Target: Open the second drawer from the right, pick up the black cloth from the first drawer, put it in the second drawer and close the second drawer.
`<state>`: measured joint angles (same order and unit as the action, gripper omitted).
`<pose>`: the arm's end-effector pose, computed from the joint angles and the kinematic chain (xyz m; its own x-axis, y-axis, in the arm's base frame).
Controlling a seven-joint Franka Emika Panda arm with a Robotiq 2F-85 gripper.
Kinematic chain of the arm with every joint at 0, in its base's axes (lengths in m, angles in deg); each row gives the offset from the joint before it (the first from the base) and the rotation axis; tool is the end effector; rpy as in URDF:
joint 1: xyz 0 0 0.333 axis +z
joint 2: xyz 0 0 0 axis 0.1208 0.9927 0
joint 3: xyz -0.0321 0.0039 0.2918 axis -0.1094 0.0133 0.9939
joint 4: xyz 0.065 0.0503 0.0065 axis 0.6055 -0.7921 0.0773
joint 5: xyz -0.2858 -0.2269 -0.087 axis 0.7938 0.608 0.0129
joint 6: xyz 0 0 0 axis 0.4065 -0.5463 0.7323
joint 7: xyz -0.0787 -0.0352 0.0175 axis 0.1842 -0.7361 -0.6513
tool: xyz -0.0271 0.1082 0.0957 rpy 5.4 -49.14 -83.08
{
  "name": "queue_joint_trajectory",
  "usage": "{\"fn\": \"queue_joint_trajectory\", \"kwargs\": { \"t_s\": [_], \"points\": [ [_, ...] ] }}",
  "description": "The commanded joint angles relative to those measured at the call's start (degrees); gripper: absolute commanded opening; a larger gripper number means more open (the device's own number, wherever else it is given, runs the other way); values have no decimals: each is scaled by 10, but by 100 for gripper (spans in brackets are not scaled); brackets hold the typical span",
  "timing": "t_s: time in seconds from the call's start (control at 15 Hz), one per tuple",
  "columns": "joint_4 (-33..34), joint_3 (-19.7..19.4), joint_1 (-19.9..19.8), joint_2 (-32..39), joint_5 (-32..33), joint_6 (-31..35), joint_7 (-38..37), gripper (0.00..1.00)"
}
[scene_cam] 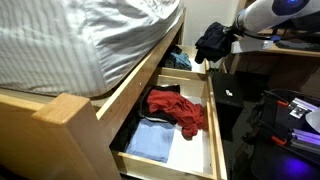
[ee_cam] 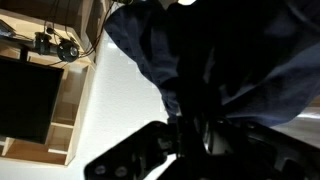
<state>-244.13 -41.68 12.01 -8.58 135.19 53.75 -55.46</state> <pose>0.3931 -0.0154 0.2723 0.4124 -0.2388 0.8791 -0.7698 -0.6074 0.1962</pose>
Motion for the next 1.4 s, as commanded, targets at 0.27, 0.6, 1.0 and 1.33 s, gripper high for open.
{"fn": "queue_joint_trajectory", "kwargs": {
  "t_s": [0.27,0.6,1.0,1.33],
  "points": [
    [63,-134,-60,-1,207,194,-76,3],
    [153,-312,-10,-11,344,428,-97,3],
    [251,-363,-52,145,154,618,-26,3],
    [254,-377,-40,227,7,660,59,3]
  ]
}}
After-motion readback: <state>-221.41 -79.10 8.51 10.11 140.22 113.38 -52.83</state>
